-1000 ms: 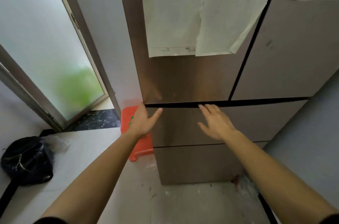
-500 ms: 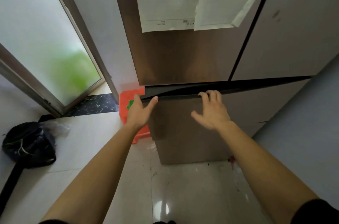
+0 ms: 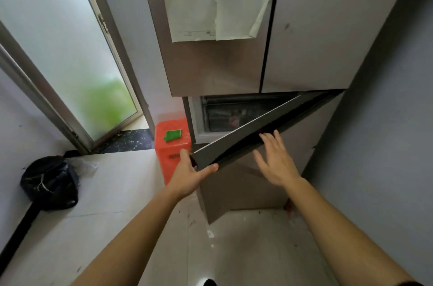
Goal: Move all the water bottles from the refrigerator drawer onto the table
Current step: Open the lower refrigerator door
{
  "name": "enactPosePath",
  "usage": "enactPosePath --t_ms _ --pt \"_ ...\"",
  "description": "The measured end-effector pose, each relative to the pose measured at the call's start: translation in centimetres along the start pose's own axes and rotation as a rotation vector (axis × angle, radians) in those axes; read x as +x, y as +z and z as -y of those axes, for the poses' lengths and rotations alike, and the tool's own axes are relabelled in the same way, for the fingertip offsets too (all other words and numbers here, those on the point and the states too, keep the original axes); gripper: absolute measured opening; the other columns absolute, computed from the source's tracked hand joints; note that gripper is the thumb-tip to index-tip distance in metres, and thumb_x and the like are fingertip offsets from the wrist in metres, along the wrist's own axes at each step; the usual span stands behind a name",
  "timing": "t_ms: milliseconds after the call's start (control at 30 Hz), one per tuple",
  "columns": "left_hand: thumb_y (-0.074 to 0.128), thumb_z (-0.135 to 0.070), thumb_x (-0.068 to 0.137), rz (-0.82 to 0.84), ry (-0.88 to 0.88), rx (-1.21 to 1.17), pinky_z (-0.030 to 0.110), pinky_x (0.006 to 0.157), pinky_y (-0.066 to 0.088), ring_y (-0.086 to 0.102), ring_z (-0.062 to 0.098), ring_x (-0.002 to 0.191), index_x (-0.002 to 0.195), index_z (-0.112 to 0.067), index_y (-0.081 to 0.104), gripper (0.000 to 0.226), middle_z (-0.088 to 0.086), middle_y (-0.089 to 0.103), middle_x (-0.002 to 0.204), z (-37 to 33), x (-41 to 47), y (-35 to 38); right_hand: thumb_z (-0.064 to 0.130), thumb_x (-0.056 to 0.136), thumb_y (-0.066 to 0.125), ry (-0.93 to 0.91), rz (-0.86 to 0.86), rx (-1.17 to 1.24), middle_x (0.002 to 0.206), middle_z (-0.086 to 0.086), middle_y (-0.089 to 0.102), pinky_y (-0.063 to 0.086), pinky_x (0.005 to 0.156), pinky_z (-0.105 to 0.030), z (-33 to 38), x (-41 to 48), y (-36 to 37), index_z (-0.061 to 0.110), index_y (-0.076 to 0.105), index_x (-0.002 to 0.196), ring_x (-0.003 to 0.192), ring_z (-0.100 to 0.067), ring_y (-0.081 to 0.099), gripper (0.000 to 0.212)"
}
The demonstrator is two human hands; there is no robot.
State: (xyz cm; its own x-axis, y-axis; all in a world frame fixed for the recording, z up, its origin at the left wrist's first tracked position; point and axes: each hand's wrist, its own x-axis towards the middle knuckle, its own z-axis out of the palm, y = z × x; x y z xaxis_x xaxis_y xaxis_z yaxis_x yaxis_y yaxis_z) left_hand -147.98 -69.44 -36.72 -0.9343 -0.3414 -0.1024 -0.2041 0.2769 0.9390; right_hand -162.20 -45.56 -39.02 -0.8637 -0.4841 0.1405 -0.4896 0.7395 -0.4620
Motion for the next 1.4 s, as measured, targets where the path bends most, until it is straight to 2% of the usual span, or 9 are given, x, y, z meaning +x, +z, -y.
enactPosePath --t_ms 167,367,500,600,700,833,967,1267,1400 --pt "0.041 -0.088 0.076 0.202 0.05 0.022 0.026 0.073 0.057 0.065 0.006 0.085 0.112 -0.03 0.049 0.069 -0.01 0.064 0.097 -1.3 -6.9 6.5 0.054 0.101 0.039 0.089 -0.066 0.264 0.164 0.009 0.02 0.01 0.118 -0.028 -3.4 -8.2 -3.7 0.023 0.031 0.156 0.152 -0.006 0.004 0.064" --pt "0.036 -0.068 0.091 0.313 0.116 0.028 0.04 0.092 0.052 0.061 0.024 0.11 0.131 -0.03 0.05 0.057 0.004 0.06 0.124 -5.9 -8.4 17.8 0.009 0.1 0.052 0.314 -0.057 0.571 0.163 0.012 0.018 0.017 0.112 -0.016 -8.0 -19.4 -9.2 0.019 0.041 0.151 0.143 -0.001 0.021 0.053" --pt "0.047 -0.019 0.102 0.403 0.473 0.372 0.029 0.114 0.028 0.026 0.009 0.144 0.157 -0.029 0.02 0.061 -0.006 0.018 0.161 -9.8 -6.9 25.0 0.007 0.102 0.049 0.526 -0.169 0.852 0.148 -0.002 0.049 0.037 0.097 -0.005 -11.1 -26.7 -14.7 0.014 0.052 0.143 0.117 0.006 0.056 0.042" --pt "0.043 -0.006 0.098 0.506 0.704 0.662 0.036 0.119 0.023 0.005 0.015 0.15 0.157 -0.036 0.014 0.073 -0.007 -0.009 0.166 -12.9 -6.1 30.8 0.028 0.101 0.057 0.588 -0.208 0.737 0.141 0.004 0.057 0.038 0.104 -0.012 -12.9 -31.2 -17.8 0.022 0.058 0.14 0.123 -0.003 0.054 0.04" --pt "0.041 -0.007 0.097 0.597 0.794 0.854 0.049 0.12 0.024 -0.005 0.023 0.152 0.156 -0.037 0.013 0.072 -0.007 -0.004 0.166 -14.7 -5.9 35.8 0.046 0.1 0.052 0.617 -0.297 0.359 0.142 0.004 0.05 0.036 0.107 -0.023 -14.3 -34.0 -18.8 0.027 0.046 0.148 0.129 -0.011 0.047 0.051" --pt "0.039 -0.002 0.093 0.588 0.789 0.91 0.041 0.111 0.036 -0.007 0.024 0.152 0.156 -0.041 0.008 0.08 -0.012 -0.002 0.166 -16.1 -5.3 40.7 0.039 0.108 0.033 0.68 -0.383 -0.176 0.164 0.002 0.023 0.027 0.119 -0.042 -15.9 -34.6 -18.5 0.03 0.024 0.158 0.152 -0.022 0.013 0.052" --pt "0.04 -0.001 0.09 0.616 0.805 1.016 0.043 0.105 0.044 -0.008 0.029 0.151 0.156 -0.04 -0.001 0.087 -0.012 -0.009 0.165 -17.8 -4.8 43.8 0.035 0.107 0.037 0.761 -0.273 -0.229 0.167 0.007 -0.007 0.023 0.121 -0.044 -18.0 -34.3 -19.1 0.032 0.009 0.16 0.152 -0.019 -0.019 0.06" --pt "0.044 0.0 0.088 0.675 0.839 1.088 0.047 0.106 0.043 -0.01 0.031 0.151 0.155 -0.039 -0.007 0.094 -0.01 -0.016 0.164 -18.9 -3.9 45.3 0.032 0.085 0.063 0.876 -0.258 -0.268 0.167 0.002 -0.008 0.014 0.123 -0.049 -20.5 -32.4 -20.1 0.027 0.008 0.159 0.152 -0.023 -0.017 0.092" --pt "0.045 -0.017 0.096 0.643 0.925 1.08 0.052 0.113 0.032 0.0 0.029 0.152 0.157 -0.034 0.001 0.077 -0.004 -0.005 0.167 -18.4 -3.3 43.4 0.031 0.083 0.062 0.929 -0.375 -0.351 0.165 -0.01 0.015 0.009 0.123 -0.053 -20.2 -30.8 -18.8 0.016 0.024 0.155 0.152 -0.033 -0.002 0.083"
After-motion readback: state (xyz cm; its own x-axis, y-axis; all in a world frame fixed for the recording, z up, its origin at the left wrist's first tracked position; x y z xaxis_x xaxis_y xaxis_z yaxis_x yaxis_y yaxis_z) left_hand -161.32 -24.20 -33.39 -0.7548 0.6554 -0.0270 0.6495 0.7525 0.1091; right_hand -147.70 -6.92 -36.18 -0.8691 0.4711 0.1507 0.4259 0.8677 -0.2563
